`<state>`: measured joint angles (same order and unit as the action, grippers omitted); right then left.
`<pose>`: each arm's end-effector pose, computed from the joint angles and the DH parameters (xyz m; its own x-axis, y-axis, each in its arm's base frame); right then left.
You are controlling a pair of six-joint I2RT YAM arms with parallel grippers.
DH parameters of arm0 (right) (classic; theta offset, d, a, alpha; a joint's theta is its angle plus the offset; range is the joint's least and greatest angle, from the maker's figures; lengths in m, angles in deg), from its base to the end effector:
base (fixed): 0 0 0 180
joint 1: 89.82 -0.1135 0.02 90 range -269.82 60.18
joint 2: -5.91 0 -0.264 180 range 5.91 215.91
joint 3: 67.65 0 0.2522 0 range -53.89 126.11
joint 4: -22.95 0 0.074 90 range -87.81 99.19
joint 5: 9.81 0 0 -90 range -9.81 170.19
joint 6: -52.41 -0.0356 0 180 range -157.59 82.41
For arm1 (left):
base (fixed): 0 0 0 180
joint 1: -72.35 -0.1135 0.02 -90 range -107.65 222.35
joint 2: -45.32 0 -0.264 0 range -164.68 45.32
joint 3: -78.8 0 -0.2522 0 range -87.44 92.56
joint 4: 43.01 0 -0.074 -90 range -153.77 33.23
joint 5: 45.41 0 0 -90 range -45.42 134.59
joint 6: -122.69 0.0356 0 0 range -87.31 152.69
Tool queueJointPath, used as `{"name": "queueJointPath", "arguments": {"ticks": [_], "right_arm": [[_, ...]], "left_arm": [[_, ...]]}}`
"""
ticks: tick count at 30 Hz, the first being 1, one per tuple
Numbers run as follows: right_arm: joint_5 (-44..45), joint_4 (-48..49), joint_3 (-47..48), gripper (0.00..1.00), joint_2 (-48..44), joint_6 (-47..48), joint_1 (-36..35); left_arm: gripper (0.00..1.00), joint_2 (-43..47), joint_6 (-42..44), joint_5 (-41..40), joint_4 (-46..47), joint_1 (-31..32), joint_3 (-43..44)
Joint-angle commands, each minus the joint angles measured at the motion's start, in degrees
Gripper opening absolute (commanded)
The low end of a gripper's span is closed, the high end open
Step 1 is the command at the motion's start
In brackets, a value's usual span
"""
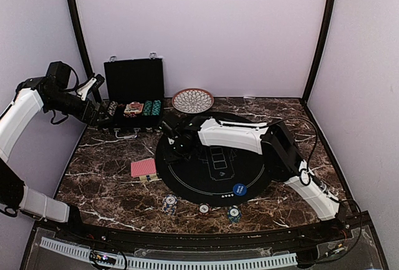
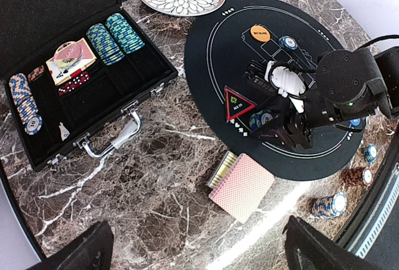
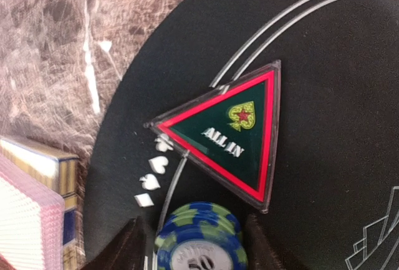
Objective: Distribute texas hold em gaming equipment
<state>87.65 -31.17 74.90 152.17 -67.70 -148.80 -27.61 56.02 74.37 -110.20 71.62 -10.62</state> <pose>0.2871 0.4684 0.1513 -0.7858 -0.3415 -0.5157 -0.4854 0.8572 0.1720 0.2511 -0.0145 0.3625 -0.5753 0.3364 -0.7455 0.5871 0.8045 -0.0900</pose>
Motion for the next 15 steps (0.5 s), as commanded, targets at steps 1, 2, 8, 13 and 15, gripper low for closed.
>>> {"name": "queueJointPath", "arguments": {"ticks": [1,2,8,13,15], "right_arm": [[-0.01,0.66,1.20,0.64,1.32,-0.38,-0.30],[0.39,0.42,1.63,0.65,1.08,-0.26,-0.27],[2.53,-0.59,1.51,0.65,-3.07,0.74,-0.26],[3.37,1.14,-5.74,0.63,-12.34,1.37,-0.96],[3.98,0.89,-9.33,0.64,-16.50,1.63,-1.63]], "left_arm": [[0.99,1.62,0.19,1.00,-0.21,0.20,-0.52],[0.99,1.66,0.21,1.05,-0.20,0.20,-0.53],[0.99,1.95,0.12,1.15,-0.44,0.20,-0.46],[0.99,2.13,0.29,0.82,-0.42,0.16,-0.35],[0.99,2.17,0.35,0.61,-0.54,0.16,-0.27]]}}
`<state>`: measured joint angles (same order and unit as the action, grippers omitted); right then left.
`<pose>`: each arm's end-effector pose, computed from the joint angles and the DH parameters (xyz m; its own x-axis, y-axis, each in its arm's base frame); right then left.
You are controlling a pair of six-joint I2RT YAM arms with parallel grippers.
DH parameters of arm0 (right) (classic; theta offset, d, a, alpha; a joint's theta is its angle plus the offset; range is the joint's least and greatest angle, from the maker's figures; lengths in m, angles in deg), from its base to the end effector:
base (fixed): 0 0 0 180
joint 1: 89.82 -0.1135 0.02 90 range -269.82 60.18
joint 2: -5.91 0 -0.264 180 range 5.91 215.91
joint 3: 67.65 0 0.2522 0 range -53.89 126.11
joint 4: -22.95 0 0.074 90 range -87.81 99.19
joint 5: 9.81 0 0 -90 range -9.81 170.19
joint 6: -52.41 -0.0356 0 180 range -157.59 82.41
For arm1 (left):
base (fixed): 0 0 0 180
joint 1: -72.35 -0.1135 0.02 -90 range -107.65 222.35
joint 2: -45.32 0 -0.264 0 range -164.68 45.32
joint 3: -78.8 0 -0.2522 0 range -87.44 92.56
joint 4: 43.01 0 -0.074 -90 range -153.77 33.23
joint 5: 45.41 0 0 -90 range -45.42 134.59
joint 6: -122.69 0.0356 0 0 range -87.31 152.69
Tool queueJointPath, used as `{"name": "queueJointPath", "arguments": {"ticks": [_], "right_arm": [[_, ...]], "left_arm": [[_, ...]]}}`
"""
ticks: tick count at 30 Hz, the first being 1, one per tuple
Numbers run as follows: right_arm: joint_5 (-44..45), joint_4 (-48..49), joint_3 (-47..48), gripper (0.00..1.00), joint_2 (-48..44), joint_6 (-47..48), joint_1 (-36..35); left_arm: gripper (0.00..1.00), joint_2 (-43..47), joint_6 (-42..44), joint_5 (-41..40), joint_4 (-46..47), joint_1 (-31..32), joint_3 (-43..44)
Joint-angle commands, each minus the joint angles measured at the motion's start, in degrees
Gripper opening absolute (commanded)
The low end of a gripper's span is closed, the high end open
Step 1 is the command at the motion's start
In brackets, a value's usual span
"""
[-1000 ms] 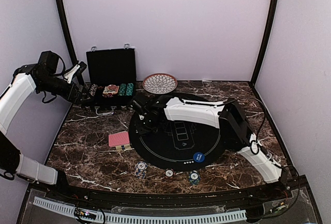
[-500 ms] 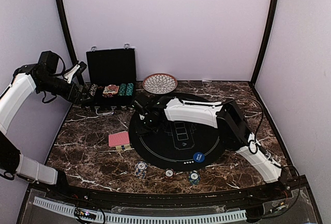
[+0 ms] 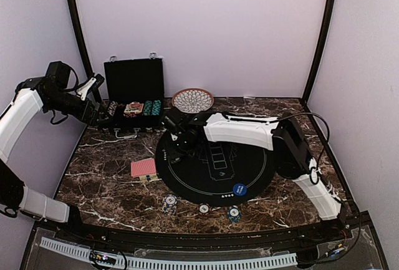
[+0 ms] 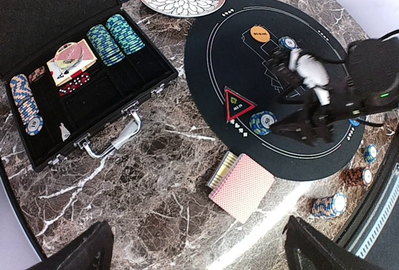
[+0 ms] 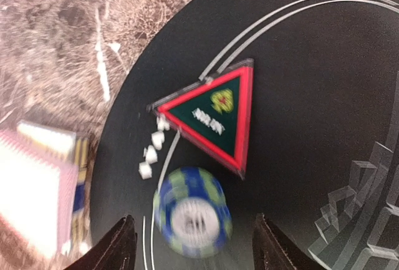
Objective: Distribute texas hold em gaming equipment
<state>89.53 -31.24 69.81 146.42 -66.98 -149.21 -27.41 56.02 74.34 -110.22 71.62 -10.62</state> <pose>0.2772 0.4572 0.1762 -0.7679 -0.3469 -0.5385 -0.4908 0.8588 0.1466 0.2502 -0.0145 0.3633 -0.5731 0.3366 -0.7472 0.5871 0.8048 -0.0878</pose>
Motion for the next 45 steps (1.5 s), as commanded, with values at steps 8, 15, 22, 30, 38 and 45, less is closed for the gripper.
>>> {"name": "queueJointPath", "arguments": {"ticks": [8,15,22,30,38,45], "right_arm": [[4.18,-1.73,-29.94,0.74,-32.55,-2.04,-5.48],[6.00,-10.01,-49.61,0.75,-47.60,-11.98,-10.78],[2.59,-9.16,-60.21,0.71,-53.04,-19.75,-15.32],[1.10,-5.88,-61.21,0.72,-48.78,-19.72,-16.68],[-0.16,-3.60,-61.11,0.74,-45.48,-18.87,-16.70],[0.06,-3.02,-60.95,0.70,-43.04,-18.78,-16.71]], "left_arm": [[0.99,2.23,1.47,0.74,-1.34,0.20,-0.12],[0.99,2.32,1.49,0.53,-1.74,0.29,-0.22],[0.99,2.03,1.14,0.90,-1.46,0.29,-0.26],[0.99,1.93,0.88,1.25,-1.20,0.30,-0.35],[0.99,2.33,1.11,0.89,-1.22,0.29,-0.53],[0.99,2.33,0.93,1.08,-1.13,0.29,-0.53]]}}
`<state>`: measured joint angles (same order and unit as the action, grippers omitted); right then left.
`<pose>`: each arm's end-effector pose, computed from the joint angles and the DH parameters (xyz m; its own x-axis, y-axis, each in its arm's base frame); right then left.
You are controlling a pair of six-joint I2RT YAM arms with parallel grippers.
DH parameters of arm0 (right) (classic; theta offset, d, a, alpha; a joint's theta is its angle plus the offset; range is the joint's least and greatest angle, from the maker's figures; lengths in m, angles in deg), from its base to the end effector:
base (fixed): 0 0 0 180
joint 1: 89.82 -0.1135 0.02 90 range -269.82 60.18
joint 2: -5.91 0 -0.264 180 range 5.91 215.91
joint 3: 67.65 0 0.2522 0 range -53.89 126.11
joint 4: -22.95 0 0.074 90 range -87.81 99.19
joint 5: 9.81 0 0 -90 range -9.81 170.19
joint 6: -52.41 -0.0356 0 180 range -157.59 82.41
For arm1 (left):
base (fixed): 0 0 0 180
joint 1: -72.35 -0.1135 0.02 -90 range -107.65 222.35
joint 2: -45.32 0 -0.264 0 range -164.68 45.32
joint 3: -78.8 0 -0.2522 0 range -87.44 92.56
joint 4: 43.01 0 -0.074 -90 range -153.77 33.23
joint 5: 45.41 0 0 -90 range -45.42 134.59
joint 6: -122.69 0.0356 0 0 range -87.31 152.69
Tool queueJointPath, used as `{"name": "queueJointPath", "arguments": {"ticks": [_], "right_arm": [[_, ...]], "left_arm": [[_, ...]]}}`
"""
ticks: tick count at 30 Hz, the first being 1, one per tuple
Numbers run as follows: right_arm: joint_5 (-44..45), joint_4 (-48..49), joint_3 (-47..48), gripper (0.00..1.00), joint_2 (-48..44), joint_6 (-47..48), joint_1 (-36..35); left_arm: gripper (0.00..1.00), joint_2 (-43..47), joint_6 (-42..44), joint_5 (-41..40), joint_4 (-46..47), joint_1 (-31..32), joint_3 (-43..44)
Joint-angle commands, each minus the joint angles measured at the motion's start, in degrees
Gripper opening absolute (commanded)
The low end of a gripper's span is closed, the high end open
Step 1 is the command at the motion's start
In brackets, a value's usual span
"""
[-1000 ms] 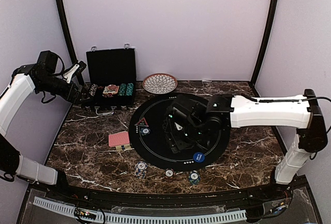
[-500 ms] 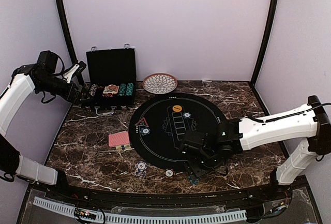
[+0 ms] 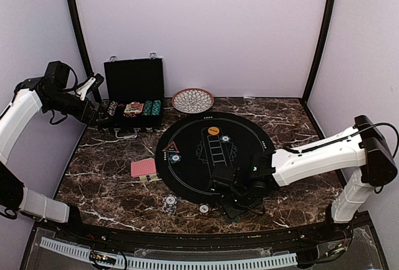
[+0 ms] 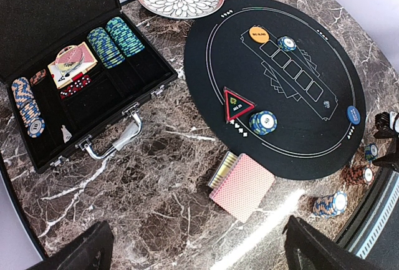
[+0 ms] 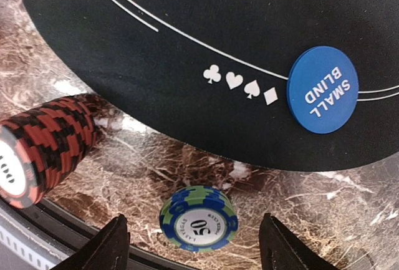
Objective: Distribute texas hold em gaming equipment
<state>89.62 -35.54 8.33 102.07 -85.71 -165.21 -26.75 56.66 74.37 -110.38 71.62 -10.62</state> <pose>0.0830 0.2951 0.1820 -0.8698 -0.4249 -0.2508 -0.4477 0.8933 0.0390 0.2471 -0.0145 0.3657 -0.5599 0.3455 -0.7531 0.5944 0.8007 -0.0745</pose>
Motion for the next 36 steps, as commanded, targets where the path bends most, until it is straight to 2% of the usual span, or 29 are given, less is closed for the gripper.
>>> {"name": "queueJointPath", "arguments": {"ticks": [1,20,30,36], "right_arm": [[-0.05,1.39,0.46,0.70,1.50,0.00,-0.72],[-0.18,2.38,-2.17,0.61,2.36,-0.30,-0.71],[-0.36,3.08,-2.22,0.52,2.44,-0.49,-0.70],[-0.62,3.49,-2.51,0.51,2.98,-0.31,-0.71]], "left_arm": [[0.99,1.67,0.29,1.07,-0.98,0.29,-0.46],[0.99,1.49,0.20,0.91,-1.24,0.29,0.61],[0.99,1.49,0.29,0.85,-1.32,0.29,0.38],[0.99,1.52,0.42,0.78,-1.24,0.29,0.35]]}}
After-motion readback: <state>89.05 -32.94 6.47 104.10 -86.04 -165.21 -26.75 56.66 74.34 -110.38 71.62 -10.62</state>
